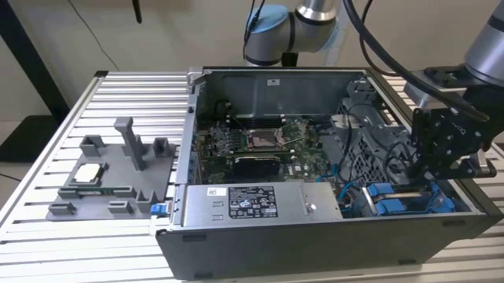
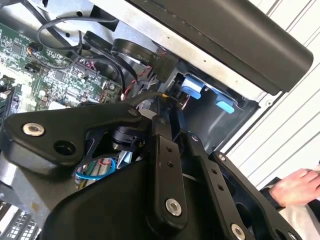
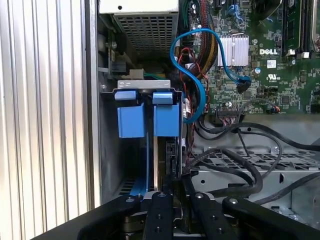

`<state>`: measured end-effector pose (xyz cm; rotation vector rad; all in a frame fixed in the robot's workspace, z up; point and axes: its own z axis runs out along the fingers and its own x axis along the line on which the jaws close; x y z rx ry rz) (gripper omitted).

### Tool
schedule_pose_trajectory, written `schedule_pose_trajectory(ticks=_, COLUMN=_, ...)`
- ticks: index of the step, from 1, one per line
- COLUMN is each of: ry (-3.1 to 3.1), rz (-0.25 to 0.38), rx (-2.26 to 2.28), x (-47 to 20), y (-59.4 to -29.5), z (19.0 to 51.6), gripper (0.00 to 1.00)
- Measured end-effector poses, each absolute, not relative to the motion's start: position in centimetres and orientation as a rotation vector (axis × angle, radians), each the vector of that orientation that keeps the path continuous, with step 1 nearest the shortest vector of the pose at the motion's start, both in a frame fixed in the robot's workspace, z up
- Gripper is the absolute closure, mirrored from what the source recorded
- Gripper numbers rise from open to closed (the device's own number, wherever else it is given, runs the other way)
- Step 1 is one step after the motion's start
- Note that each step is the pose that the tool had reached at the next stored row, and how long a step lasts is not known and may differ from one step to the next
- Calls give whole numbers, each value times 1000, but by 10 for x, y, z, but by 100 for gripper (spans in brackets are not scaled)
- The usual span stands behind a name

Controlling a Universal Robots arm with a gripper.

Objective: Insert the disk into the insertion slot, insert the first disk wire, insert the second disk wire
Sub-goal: 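Insert the first disk wire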

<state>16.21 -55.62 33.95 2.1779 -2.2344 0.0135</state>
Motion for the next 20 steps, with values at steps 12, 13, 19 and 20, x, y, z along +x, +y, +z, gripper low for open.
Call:
schedule_pose_trajectory(ticks=12, ry=-2237, rz=7, rx=2180, x=162, y=-556, z=334, gripper=80)
schedule_pose_trajectory(ticks=13, ry=-2237, rz=7, rx=2180, x=162, y=-556, z=335, gripper=80)
schedule_pose_trajectory(ticks=19, ry=-2234, rz=2, rx=2177, x=162, y=-556, z=351, gripper=73)
schedule_pose_trajectory(ticks=20, ry=-2234, rz=2, rx=2177, x=162, y=-556, z=354, gripper=73)
